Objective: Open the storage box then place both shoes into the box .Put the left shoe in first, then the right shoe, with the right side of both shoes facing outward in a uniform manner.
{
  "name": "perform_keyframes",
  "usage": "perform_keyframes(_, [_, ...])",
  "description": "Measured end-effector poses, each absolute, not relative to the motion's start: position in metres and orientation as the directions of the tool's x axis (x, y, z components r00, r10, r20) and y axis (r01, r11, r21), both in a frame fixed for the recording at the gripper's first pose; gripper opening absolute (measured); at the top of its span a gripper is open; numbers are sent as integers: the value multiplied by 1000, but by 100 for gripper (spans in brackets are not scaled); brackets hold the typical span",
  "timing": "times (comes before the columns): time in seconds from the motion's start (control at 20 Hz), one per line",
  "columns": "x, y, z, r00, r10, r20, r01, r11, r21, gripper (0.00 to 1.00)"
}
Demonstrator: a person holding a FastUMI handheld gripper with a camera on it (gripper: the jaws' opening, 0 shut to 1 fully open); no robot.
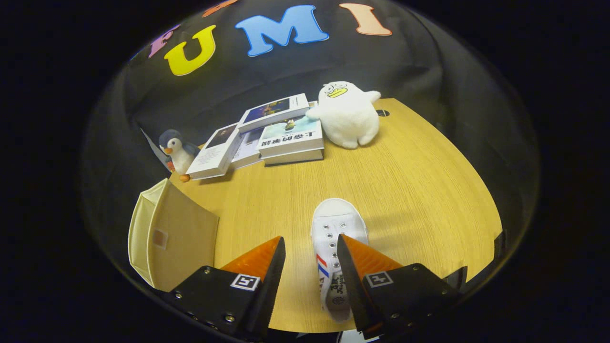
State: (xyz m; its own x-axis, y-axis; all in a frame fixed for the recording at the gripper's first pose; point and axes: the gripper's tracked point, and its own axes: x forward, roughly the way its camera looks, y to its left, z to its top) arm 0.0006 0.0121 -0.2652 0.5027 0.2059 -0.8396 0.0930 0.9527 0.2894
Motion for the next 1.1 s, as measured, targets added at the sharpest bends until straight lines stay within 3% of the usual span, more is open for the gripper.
perform_keyframes(0.4, [-23, -23, -320, 381, 158, -911, 173, 956, 238, 66])
perform_keyframes(0.75, [-26, -17, -340, 346, 206, -915, 174, 945, 278, 64])
perform_keyframes(0.8, [-27, -19, -336, 346, 197, -917, 178, 946, 270, 55])
perform_keyframes(0.95, [-31, -29, -341, 330, 145, -933, 141, 969, 201, 44])
perform_keyframes(1.0, [-28, -27, -340, 333, 147, -931, 139, 969, 203, 16])
perform_keyframes(1.1, [-25, -30, -346, 351, 123, -928, 170, 966, 193, 16])
